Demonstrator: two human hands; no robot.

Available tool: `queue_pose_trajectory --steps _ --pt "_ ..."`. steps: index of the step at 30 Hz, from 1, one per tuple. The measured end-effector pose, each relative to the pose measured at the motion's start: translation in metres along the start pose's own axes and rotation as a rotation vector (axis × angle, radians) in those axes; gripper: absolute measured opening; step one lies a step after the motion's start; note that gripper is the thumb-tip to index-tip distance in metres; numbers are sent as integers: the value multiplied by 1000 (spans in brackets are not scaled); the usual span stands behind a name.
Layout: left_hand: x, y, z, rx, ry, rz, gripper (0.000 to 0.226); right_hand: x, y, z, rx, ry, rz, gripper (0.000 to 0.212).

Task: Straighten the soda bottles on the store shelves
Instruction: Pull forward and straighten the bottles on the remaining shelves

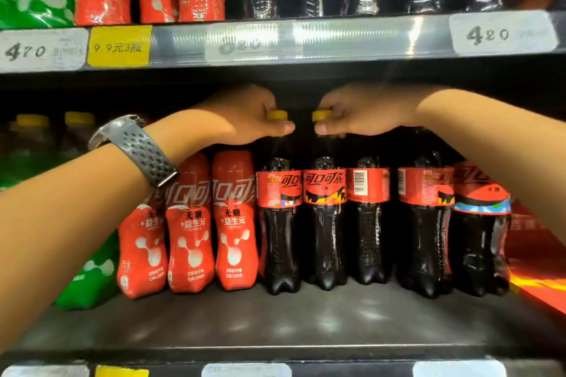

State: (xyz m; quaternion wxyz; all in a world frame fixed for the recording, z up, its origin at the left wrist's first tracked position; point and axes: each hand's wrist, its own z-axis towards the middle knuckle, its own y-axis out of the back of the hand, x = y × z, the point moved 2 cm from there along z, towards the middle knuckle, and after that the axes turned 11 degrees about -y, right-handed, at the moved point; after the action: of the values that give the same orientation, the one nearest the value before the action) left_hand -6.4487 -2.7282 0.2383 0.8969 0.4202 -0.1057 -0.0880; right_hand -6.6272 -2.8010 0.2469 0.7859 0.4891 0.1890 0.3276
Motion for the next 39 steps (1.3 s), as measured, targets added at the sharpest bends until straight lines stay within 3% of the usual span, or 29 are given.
queue_pose_trajectory --steps 5,13,19,24,28,39 --pt "-2 0 -3 32 -48 -194 27 -4 -3 -4 0 26 107 24" --pt "-3 0 0 16 -22 -164 25 -10 -5 0 10 29 142 26" --pt "1 0 -1 39 2 -145 29 -18 6 -10 -26 -56 -90 50" --pt "-19 -8 8 -39 -44 -67 42 -30 18 -16 -17 -143 -345 40" --pt "-51 -21 27 -61 -118 -92 41 -36 18 -13 -51 -108 -320 26" --pt "-90 -33 63 37 -163 -113 25 -44 18 -19 -156 -197 -281 46"
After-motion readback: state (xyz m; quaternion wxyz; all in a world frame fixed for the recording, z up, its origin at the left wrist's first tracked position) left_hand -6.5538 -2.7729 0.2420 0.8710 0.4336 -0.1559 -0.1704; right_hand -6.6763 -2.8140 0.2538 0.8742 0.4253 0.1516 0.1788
